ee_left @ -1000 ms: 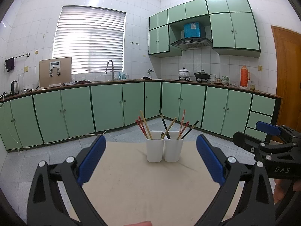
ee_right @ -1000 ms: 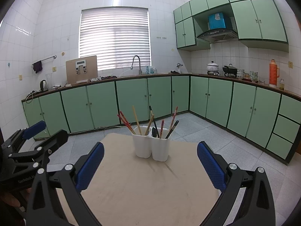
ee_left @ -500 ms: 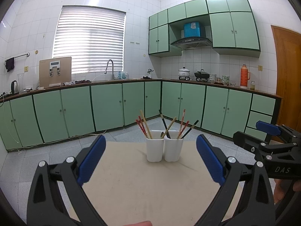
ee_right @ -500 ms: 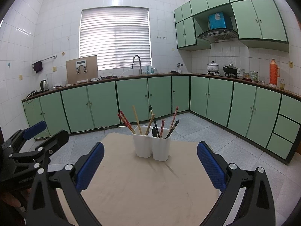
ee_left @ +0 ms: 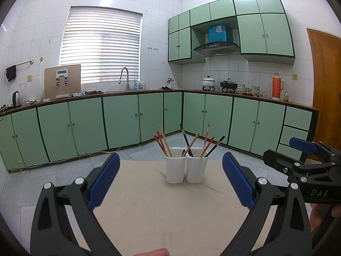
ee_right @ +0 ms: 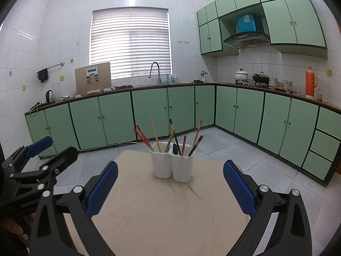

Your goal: Organize utensils

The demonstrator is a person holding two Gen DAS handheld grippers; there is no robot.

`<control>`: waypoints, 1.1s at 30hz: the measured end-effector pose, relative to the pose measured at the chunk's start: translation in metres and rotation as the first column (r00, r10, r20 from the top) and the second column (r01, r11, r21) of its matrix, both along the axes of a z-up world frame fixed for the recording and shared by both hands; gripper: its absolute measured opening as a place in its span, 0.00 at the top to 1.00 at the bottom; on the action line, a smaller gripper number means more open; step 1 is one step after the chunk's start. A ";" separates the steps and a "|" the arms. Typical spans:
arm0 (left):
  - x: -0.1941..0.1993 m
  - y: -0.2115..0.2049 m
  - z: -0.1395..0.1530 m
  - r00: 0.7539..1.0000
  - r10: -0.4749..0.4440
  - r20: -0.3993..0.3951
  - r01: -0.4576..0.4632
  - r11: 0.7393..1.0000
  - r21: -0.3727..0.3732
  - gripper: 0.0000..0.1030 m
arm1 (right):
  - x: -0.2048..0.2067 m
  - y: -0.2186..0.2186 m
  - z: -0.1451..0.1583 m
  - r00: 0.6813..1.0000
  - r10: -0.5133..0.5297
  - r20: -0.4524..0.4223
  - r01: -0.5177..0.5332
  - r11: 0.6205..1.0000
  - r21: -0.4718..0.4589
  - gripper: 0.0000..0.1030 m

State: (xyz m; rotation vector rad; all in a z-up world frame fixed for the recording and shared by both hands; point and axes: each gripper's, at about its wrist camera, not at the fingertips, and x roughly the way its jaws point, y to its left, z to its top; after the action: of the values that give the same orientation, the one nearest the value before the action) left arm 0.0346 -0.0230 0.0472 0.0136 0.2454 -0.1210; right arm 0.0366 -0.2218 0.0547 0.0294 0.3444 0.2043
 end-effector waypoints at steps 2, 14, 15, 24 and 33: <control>0.000 0.000 0.000 1.000 0.000 0.000 0.000 1.000 0.000 0.09 | 0.000 0.000 0.000 1.000 0.000 0.000 0.000 1.000 0.000 0.06; 0.000 0.000 -0.003 1.000 -0.003 -0.003 0.003 1.000 -0.007 0.09 | -0.001 0.000 -0.002 1.000 0.000 -0.005 0.000 1.000 0.001 0.06; -0.001 0.000 -0.004 1.000 -0.003 -0.002 0.003 1.000 -0.009 0.09 | 0.000 0.000 -0.003 1.000 0.000 -0.006 0.000 1.000 0.001 0.06; 0.001 0.001 -0.004 1.000 -0.004 -0.005 0.004 1.000 -0.007 0.09 | -0.001 0.000 -0.004 1.000 0.001 -0.006 -0.001 1.000 0.000 0.06; 0.001 0.002 -0.006 1.000 -0.001 -0.007 0.001 1.000 -0.011 0.09 | -0.001 -0.001 -0.005 1.000 0.002 -0.008 -0.002 1.000 0.000 0.06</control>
State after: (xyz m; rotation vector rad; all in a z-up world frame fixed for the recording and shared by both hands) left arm 0.0354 -0.0206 0.0417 0.0028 0.2520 -0.1231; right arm 0.0360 -0.2228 0.0498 0.0298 0.3524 0.2057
